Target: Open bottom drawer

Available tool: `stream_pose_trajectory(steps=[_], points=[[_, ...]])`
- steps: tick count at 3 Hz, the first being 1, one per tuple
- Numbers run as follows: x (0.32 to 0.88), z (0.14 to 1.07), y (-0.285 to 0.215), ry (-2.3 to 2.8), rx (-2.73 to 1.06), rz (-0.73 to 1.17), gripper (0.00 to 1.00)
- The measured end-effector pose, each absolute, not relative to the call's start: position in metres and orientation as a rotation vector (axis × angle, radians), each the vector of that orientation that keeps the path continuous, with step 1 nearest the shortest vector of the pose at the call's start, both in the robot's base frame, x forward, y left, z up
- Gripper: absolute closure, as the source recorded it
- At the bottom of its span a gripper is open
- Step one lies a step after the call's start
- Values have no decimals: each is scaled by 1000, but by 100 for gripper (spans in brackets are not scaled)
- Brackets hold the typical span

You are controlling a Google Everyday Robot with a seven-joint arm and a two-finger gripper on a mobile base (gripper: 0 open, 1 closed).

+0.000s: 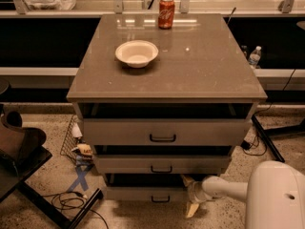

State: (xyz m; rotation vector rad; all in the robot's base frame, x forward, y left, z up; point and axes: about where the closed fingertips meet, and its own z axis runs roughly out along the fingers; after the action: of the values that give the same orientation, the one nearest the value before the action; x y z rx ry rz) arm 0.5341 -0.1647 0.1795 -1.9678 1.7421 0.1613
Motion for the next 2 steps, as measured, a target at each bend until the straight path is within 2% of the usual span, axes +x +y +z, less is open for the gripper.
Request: stream_pose_trajectory(steps=[1,2], points=[[524,164,-177,1786,-1968,192,3],[483,145,-200,1882,-1973,238,26]])
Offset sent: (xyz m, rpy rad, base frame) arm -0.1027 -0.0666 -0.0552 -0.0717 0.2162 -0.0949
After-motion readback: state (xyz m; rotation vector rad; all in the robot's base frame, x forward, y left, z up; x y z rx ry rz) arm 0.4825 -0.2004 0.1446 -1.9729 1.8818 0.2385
